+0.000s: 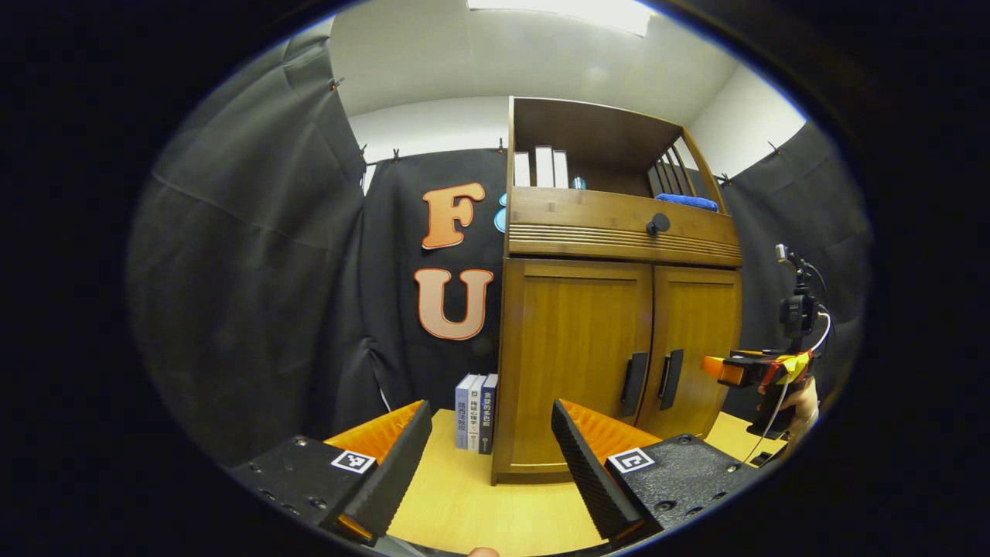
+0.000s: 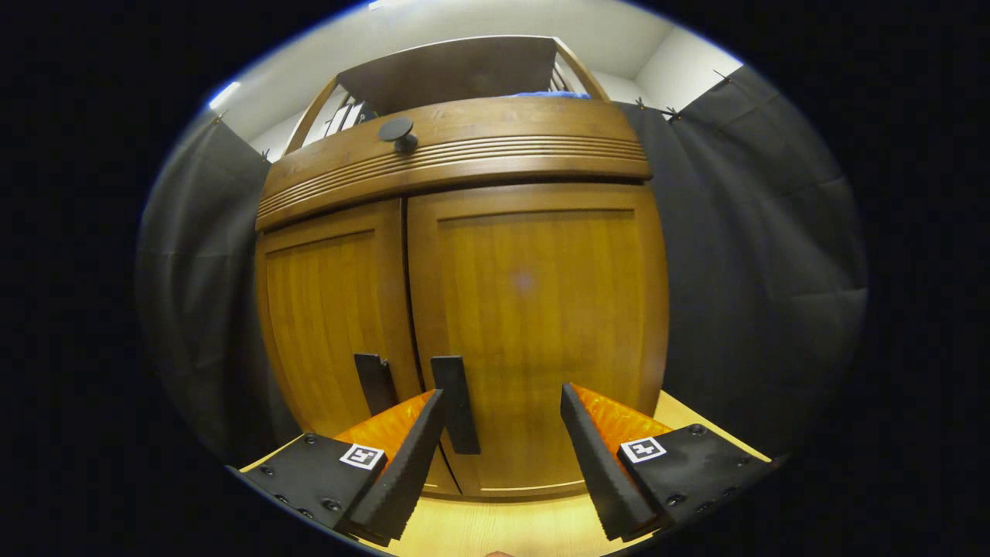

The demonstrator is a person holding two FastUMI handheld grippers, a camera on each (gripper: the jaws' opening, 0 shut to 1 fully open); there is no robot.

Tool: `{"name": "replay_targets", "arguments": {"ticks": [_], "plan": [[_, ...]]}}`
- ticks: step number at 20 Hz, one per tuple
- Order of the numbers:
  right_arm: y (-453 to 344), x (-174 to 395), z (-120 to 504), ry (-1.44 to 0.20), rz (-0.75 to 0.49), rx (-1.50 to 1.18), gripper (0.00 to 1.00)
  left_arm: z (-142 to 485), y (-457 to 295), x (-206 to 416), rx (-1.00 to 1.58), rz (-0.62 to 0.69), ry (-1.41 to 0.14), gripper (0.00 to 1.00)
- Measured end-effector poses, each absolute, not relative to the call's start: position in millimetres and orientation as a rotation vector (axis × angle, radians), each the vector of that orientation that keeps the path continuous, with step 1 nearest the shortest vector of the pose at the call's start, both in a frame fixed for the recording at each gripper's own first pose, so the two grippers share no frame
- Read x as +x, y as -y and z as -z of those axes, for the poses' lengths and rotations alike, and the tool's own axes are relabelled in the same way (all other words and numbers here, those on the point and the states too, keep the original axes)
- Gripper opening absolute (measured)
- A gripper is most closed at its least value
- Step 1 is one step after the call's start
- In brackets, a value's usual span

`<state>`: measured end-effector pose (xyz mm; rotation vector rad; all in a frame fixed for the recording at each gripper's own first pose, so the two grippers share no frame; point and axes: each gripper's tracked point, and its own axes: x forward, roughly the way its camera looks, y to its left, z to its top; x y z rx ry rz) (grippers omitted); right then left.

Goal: Open the right door of the double-door shoe cabinet with the right hand, and open the left door with the left hand.

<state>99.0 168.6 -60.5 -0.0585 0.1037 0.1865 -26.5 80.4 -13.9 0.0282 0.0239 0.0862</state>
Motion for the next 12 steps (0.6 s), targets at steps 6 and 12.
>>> {"name": "replay_targets", "arguments": {"ticks": [6, 12], "plan": [[-193, 129, 88, -0.140, -0.197, -0.088, 0.88, 17, -103, -32, 0.037, -0.121, -0.029, 0.92], [-200, 153, 109, -0.169, -0.174, -0.099, 0.77, 17, -117, -39, 0.054, -0.141, -0.009, 0.92]]}}
